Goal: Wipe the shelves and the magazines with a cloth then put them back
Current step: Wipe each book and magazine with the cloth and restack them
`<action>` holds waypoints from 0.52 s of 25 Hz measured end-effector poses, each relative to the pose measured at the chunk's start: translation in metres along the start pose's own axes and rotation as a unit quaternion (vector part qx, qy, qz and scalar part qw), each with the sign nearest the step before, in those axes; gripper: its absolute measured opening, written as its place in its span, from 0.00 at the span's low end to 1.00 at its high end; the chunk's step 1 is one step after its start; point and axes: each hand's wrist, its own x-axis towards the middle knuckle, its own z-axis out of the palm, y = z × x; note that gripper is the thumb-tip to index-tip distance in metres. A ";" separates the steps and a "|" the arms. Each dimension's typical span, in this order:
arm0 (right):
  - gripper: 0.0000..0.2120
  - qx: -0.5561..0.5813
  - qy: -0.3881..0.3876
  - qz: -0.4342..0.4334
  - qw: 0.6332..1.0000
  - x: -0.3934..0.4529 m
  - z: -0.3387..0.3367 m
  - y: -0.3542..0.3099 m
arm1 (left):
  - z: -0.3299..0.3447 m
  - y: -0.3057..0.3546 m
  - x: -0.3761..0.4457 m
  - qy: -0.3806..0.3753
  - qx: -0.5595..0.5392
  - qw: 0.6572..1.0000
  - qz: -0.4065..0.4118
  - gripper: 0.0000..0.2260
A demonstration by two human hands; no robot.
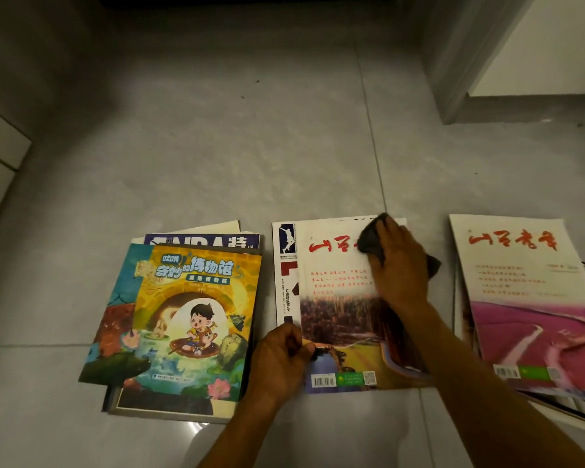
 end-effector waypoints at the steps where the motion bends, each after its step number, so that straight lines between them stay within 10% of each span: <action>1: 0.32 -0.014 -0.015 -0.064 0.998 -0.015 0.006 -0.022 | -0.001 0.001 0.000 0.002 -0.007 1.000 -0.003 0.07; 4: 0.34 -0.042 -0.091 -0.278 0.955 -0.036 0.018 -0.065 | 0.000 -0.005 0.005 -0.006 -0.024 1.000 -0.010 0.08; 13: 0.37 -0.028 -0.086 -0.205 0.975 -0.156 0.015 -0.066 | -0.008 0.008 0.001 -0.008 -0.092 0.991 -0.102 0.21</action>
